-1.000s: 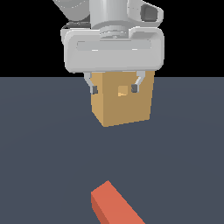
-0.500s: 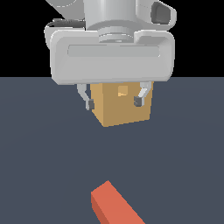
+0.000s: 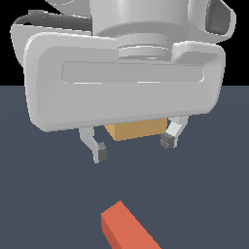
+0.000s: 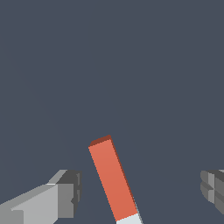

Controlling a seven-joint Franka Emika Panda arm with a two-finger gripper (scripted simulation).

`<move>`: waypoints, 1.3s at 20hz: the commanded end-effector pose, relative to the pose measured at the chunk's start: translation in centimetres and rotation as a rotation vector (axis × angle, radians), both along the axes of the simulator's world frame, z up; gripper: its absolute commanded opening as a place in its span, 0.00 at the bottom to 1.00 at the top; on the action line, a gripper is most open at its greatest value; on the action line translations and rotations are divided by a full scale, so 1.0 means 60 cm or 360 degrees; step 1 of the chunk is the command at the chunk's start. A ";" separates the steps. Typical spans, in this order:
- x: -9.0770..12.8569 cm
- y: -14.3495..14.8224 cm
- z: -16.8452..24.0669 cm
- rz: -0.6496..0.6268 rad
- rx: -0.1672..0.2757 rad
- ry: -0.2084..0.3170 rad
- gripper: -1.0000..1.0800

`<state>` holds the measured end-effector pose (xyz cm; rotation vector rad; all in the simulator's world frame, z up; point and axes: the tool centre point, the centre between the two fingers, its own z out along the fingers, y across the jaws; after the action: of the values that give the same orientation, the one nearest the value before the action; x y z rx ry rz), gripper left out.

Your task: Insert the peg into the horizontal hole in a box.

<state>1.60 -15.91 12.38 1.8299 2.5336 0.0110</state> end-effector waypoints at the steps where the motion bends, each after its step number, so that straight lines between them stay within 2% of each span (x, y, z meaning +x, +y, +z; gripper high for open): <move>1: 0.007 -0.029 -0.011 0.0067 0.0001 0.0003 0.96; 14: 0.063 -0.164 -0.067 0.0388 0.0002 0.0019 0.96; 26: 0.102 -0.220 -0.092 0.0537 0.0001 0.0027 0.96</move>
<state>7.46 -28.89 6.97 1.3973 2.8130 0.0007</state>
